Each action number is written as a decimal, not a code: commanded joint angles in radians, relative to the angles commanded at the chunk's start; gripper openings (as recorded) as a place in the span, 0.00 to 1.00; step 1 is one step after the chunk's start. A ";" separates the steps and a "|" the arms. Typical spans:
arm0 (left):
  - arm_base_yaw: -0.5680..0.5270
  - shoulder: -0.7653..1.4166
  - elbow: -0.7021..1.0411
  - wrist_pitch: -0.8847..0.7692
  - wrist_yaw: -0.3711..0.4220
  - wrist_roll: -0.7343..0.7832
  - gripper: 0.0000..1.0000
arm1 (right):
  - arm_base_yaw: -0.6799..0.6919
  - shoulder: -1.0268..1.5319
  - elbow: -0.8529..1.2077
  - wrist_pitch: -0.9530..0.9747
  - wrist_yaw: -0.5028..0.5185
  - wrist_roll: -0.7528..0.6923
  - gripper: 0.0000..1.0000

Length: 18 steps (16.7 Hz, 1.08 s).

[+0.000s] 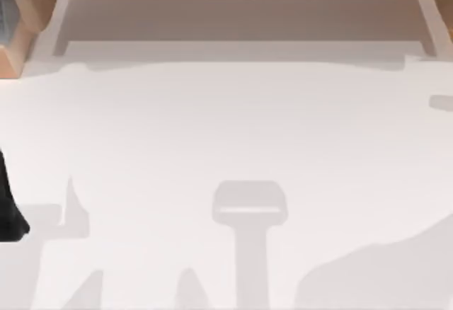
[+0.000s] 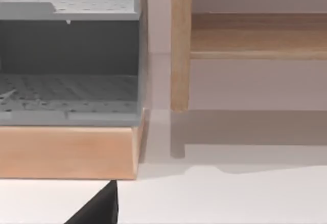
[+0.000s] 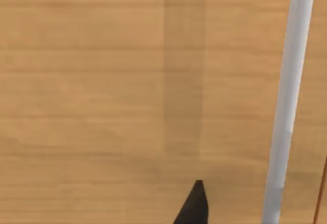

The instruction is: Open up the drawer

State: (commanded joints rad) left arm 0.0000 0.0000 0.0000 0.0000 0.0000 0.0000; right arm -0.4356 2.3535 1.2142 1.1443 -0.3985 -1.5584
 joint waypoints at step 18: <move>0.000 0.000 0.000 0.000 0.000 0.000 1.00 | -0.028 -0.048 -0.109 0.057 -0.026 0.005 0.00</move>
State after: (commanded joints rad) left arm 0.0000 0.0000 0.0000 0.0000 0.0000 0.0000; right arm -0.4640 2.3050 1.1051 1.2010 -0.4240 -1.5538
